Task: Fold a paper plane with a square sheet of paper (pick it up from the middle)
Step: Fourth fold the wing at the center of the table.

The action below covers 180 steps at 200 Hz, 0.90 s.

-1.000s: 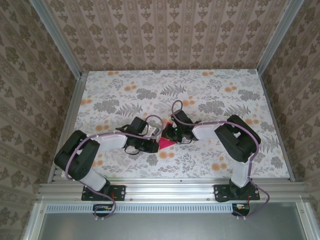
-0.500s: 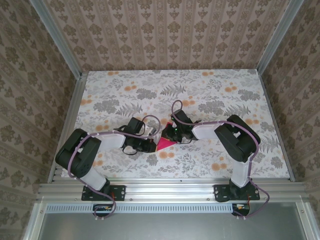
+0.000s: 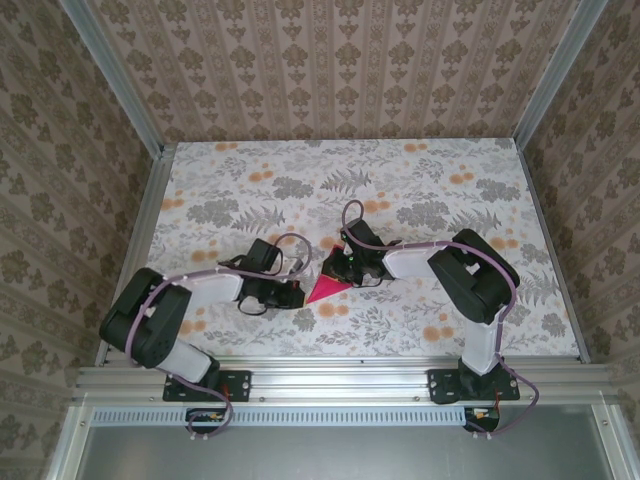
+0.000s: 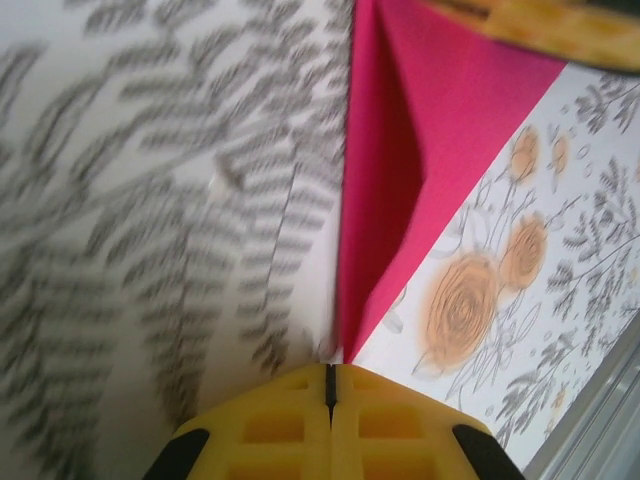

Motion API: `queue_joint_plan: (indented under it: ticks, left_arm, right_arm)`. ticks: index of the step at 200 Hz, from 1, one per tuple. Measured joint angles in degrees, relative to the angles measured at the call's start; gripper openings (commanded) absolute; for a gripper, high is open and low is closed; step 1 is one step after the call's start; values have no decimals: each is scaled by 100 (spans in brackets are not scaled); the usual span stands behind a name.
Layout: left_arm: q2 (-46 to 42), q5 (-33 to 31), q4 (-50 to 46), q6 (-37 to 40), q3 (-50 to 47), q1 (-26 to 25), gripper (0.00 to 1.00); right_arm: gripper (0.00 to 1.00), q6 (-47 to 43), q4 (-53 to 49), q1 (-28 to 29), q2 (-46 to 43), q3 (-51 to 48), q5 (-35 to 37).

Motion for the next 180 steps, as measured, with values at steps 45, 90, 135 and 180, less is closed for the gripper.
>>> queue_joint_plan:
  ticks: [45, 90, 135, 180]
  left_arm:
    - [-597, 4, -452, -42, 186, 17, 7]
    - [-262, 219, -234, -83, 745, -92, 7]
    - [538, 350, 225, -125, 914, -227, 8]
    - [1051, 369, 455, -122, 964, -251, 7]
  right_arm:
    - [16, -2, -15, 0, 0, 11, -9]
    - [16, -2, -39, 0, 2, 26, -11]
    - [16, 0, -39, 0, 2, 26, -11]
    - [16, 0, -37, 0, 2, 26, -13]
